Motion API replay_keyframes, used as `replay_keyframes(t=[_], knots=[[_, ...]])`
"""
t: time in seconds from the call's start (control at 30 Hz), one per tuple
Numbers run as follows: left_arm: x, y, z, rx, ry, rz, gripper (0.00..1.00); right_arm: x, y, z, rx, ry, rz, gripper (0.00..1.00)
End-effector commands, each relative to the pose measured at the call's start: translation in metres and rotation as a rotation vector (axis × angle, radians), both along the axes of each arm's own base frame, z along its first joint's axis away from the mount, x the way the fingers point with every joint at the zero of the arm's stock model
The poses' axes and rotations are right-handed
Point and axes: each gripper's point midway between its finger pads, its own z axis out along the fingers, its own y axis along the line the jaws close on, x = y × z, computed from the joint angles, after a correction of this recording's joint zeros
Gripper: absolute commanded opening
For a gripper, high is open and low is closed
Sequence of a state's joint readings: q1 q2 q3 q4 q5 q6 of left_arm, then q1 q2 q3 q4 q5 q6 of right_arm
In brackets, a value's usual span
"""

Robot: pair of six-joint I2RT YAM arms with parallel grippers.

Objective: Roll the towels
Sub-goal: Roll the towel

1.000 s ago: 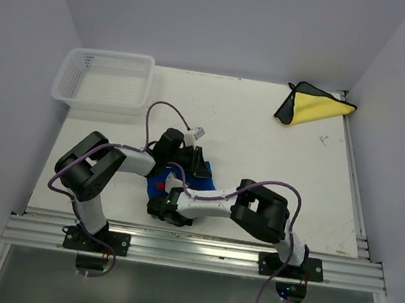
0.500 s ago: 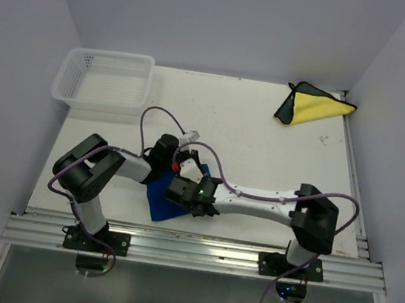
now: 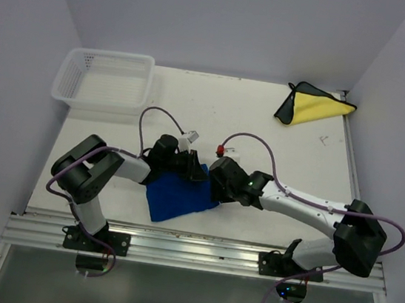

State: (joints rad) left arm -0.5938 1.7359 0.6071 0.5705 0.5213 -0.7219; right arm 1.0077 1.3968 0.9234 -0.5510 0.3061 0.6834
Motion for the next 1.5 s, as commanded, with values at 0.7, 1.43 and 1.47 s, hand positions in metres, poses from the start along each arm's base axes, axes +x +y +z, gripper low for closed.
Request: replay_keyframes(t=[0.7,1.43,1.47], knots=[[-0.017,0.027,-0.039,0.127,0.093,0.044,0.26,0.002,0.035,-0.020,0.653,0.194,-0.057,0.56],[-0.011,0.022,-0.029,0.101,0.084,0.052,0.26,-0.012,0.022,-0.046,0.347,0.124,0.046,0.25],[-0.011,0.022,-0.029,0.101,0.085,0.054,0.26,-0.012,0.022,-0.046,0.317,0.107,0.054,0.22]])
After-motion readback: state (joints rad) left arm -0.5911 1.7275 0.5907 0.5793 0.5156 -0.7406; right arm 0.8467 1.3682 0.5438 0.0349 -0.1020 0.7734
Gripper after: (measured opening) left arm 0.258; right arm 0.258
